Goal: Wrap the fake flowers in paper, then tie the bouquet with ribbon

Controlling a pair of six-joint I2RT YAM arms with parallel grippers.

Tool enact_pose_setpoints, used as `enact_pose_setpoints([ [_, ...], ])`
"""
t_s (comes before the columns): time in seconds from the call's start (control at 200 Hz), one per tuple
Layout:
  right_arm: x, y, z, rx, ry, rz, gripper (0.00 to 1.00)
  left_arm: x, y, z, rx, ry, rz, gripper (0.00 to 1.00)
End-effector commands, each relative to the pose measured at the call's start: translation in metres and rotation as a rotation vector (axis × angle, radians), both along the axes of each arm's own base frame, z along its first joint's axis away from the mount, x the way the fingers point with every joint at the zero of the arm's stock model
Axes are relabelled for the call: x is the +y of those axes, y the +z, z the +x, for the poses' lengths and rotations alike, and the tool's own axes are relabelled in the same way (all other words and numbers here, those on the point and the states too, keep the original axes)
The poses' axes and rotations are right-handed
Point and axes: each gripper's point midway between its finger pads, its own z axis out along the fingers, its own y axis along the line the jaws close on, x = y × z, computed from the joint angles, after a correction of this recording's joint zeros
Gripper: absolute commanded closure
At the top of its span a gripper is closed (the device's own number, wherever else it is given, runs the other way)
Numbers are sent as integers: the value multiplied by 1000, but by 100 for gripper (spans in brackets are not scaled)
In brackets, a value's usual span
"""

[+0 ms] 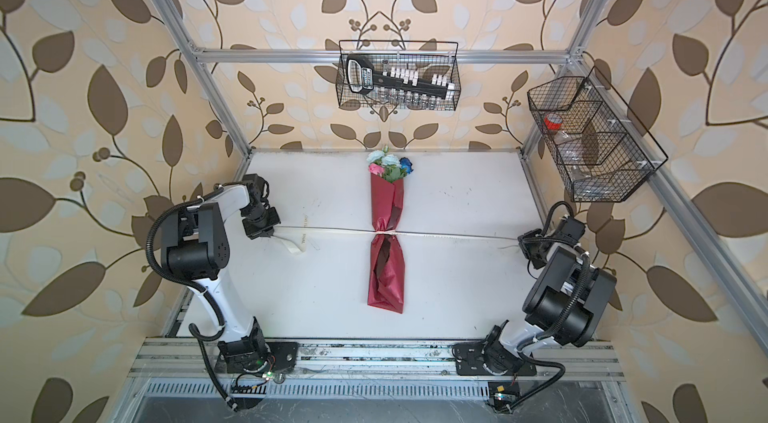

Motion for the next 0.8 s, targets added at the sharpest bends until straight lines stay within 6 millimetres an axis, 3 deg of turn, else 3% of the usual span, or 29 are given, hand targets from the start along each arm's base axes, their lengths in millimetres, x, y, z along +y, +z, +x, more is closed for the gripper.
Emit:
enact_pose_setpoints([
  [0.0,-56,40,9,-93,-129,-220,100,58,27,13,-100,126,161,100],
  [0.08,-41,44,17,-95,-70,-238,100,40,39,20,-140,74,143,100],
  [0.215,-15,46,20,-56,8,-296,100,-8,63,33,-209,-64,111,100],
  [0.57,3,74,-2,-111,25,-357,100,-113,114,46,-343,-347,-9,100],
  [0.67,17,70,-2,-124,56,-328,76,-143,131,48,-403,-432,-49,100],
  [0.795,39,67,-4,-117,111,-321,63,-170,151,47,-468,-509,-109,100],
])
